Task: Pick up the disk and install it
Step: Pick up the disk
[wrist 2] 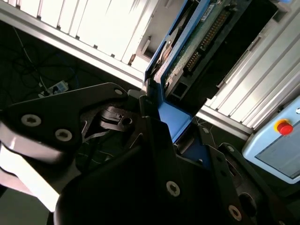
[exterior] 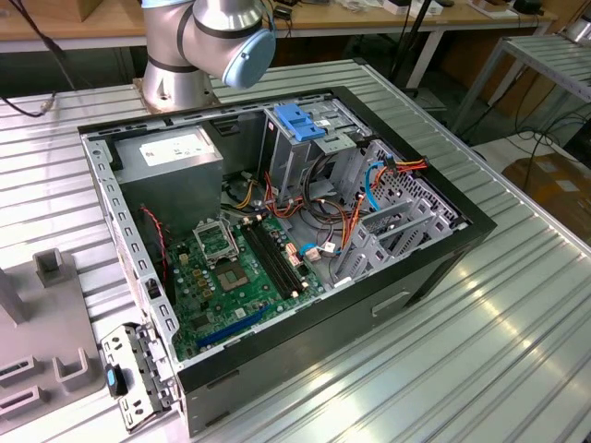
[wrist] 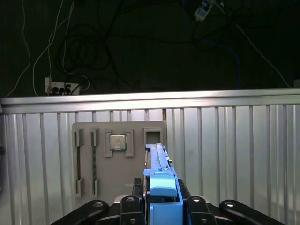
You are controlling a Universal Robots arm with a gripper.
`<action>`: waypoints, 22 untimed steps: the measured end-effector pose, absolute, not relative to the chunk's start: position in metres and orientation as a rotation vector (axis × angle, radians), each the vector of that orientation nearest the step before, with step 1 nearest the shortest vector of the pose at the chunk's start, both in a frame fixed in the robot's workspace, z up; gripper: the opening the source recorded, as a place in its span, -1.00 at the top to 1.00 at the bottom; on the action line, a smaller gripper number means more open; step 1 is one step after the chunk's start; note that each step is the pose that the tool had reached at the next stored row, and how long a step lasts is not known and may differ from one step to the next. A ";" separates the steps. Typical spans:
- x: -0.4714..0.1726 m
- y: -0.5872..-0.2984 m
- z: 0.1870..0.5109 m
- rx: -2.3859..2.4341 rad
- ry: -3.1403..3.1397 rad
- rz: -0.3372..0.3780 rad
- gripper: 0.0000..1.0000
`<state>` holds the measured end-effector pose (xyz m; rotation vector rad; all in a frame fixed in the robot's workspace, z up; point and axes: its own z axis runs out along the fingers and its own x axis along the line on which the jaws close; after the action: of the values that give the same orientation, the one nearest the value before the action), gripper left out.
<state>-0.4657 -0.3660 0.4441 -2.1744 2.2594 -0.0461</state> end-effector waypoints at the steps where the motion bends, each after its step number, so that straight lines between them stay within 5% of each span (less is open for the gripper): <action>1: -0.466 -0.366 0.445 -2.174 2.259 -0.046 0.25; 22: -0.466 -0.366 0.468 -2.173 2.258 -0.043 0.25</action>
<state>-0.4657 -0.3660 0.4684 -2.1729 2.2580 -0.0426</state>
